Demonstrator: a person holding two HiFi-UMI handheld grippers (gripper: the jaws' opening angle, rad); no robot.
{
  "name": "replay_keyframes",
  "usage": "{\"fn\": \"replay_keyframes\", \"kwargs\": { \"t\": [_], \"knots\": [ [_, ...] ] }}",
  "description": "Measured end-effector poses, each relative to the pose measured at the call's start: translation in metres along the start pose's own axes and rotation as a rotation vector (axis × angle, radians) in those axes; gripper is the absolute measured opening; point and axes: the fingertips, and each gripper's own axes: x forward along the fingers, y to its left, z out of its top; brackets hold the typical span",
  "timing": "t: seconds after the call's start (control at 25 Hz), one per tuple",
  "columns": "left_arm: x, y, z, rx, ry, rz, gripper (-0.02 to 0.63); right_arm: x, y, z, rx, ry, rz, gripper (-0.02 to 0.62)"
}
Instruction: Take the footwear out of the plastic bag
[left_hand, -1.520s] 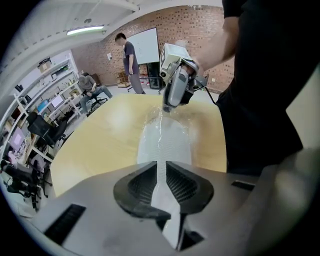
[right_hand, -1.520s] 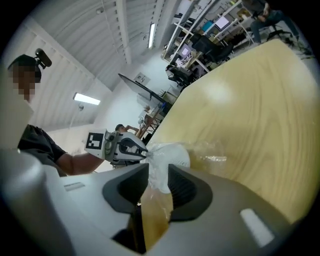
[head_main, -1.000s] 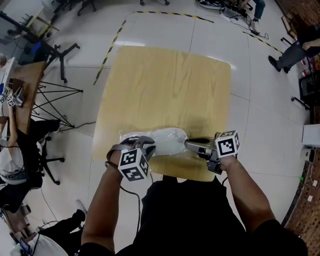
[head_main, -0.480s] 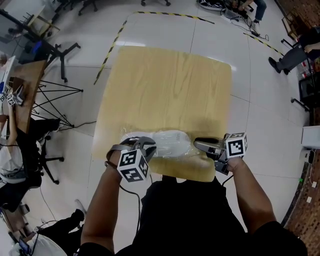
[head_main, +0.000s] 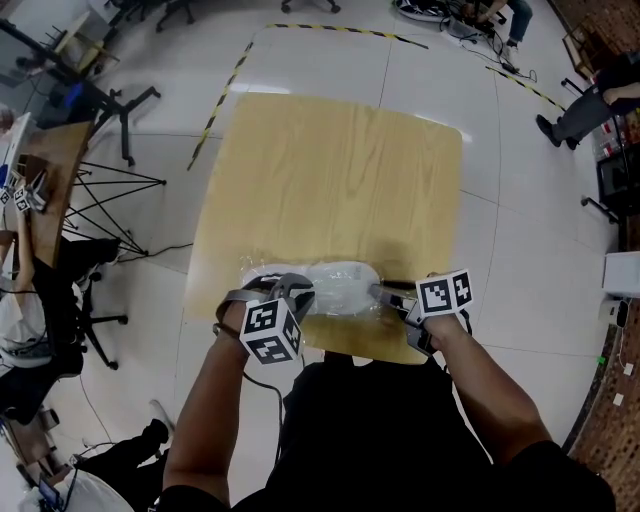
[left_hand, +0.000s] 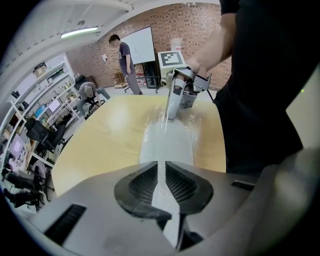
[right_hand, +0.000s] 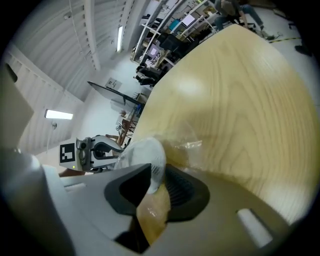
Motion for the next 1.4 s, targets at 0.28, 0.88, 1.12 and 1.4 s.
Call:
{"fn": "replay_keyframes", "kwargs": {
  "t": [0.28, 0.88, 1.12, 1.4],
  "knots": [
    [0.008, 0.001, -0.004, -0.037, 0.025, 0.034, 0.046, -0.020, -0.003, 0.007, 0.013, -0.065, -0.005, 0.064],
    [0.006, 0.001, -0.014, -0.080, 0.056, 0.069, 0.021, -0.053, -0.023, 0.015, -0.079, -0.102, -0.106, 0.069],
    [-0.013, -0.009, -0.018, -0.116, 0.039, 0.057, 0.111, -0.048, -0.026, 0.019, -0.118, -0.084, -0.128, 0.071],
    [-0.037, -0.008, -0.094, -0.247, 0.169, 0.051, 0.157, -0.046, -0.027, 0.035, -0.224, -0.056, -0.189, 0.075]
  ]
}}
